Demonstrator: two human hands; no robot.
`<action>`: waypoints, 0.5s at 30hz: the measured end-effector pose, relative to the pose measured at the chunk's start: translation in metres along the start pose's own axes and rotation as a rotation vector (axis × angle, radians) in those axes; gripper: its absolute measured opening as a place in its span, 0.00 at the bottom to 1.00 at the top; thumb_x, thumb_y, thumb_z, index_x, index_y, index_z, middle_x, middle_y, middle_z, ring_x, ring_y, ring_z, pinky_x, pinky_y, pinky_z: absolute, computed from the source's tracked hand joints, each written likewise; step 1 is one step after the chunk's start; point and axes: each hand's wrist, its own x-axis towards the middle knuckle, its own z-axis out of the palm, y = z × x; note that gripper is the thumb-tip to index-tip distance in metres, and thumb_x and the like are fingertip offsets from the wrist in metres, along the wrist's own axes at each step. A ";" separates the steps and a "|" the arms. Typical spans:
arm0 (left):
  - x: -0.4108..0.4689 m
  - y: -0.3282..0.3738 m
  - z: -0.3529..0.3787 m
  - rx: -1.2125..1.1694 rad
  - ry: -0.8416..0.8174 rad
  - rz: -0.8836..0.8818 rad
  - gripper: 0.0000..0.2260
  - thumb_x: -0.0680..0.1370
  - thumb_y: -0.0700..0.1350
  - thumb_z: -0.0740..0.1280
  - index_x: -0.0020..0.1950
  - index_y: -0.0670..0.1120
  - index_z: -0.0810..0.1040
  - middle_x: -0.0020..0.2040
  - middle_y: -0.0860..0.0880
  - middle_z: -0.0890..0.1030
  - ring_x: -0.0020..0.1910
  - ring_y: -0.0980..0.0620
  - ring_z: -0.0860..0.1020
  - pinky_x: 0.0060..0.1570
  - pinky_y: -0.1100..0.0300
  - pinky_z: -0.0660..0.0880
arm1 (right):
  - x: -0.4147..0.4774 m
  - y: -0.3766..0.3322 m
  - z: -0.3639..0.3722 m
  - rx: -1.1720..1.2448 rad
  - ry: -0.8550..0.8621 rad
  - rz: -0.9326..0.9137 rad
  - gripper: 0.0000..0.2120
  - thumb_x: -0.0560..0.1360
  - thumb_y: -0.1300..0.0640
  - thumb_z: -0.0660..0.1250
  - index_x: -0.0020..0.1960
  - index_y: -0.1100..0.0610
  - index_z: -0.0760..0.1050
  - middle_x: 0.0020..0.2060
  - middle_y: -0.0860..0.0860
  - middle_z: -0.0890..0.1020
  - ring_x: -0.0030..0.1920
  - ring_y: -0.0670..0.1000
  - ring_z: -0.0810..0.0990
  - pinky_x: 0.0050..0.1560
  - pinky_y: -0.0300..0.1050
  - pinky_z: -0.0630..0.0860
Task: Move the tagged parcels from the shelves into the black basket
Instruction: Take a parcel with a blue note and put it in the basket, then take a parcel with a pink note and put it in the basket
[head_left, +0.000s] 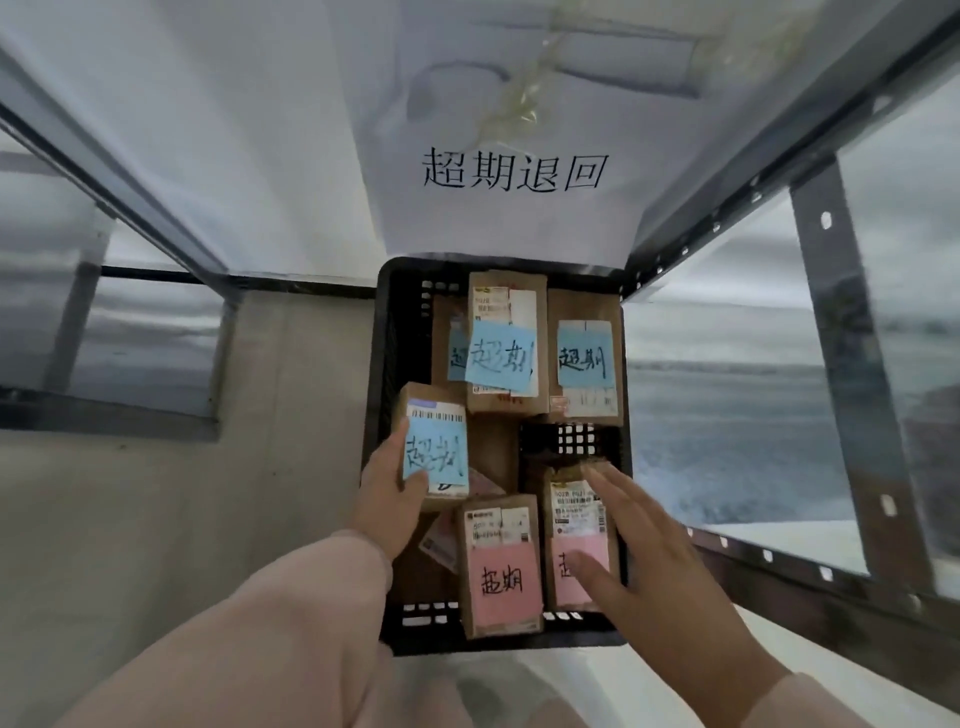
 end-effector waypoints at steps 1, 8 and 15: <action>0.000 -0.001 0.001 0.016 -0.024 -0.011 0.30 0.81 0.39 0.62 0.78 0.58 0.54 0.70 0.48 0.70 0.64 0.50 0.74 0.60 0.58 0.75 | -0.002 0.000 0.003 0.005 0.008 0.003 0.33 0.76 0.40 0.63 0.74 0.34 0.47 0.74 0.31 0.47 0.74 0.37 0.48 0.73 0.40 0.51; -0.020 0.017 -0.003 0.264 0.000 0.047 0.29 0.79 0.46 0.66 0.78 0.50 0.58 0.74 0.43 0.62 0.71 0.41 0.65 0.69 0.43 0.68 | -0.033 -0.001 -0.008 -0.017 0.132 -0.018 0.31 0.76 0.40 0.62 0.74 0.34 0.50 0.72 0.30 0.48 0.70 0.32 0.39 0.71 0.39 0.45; -0.127 0.136 0.010 0.590 -0.043 0.630 0.27 0.80 0.53 0.63 0.78 0.56 0.59 0.78 0.54 0.58 0.77 0.53 0.55 0.76 0.52 0.55 | -0.104 0.013 -0.042 -0.022 0.347 -0.109 0.31 0.75 0.41 0.64 0.75 0.39 0.55 0.75 0.38 0.58 0.76 0.41 0.50 0.75 0.51 0.56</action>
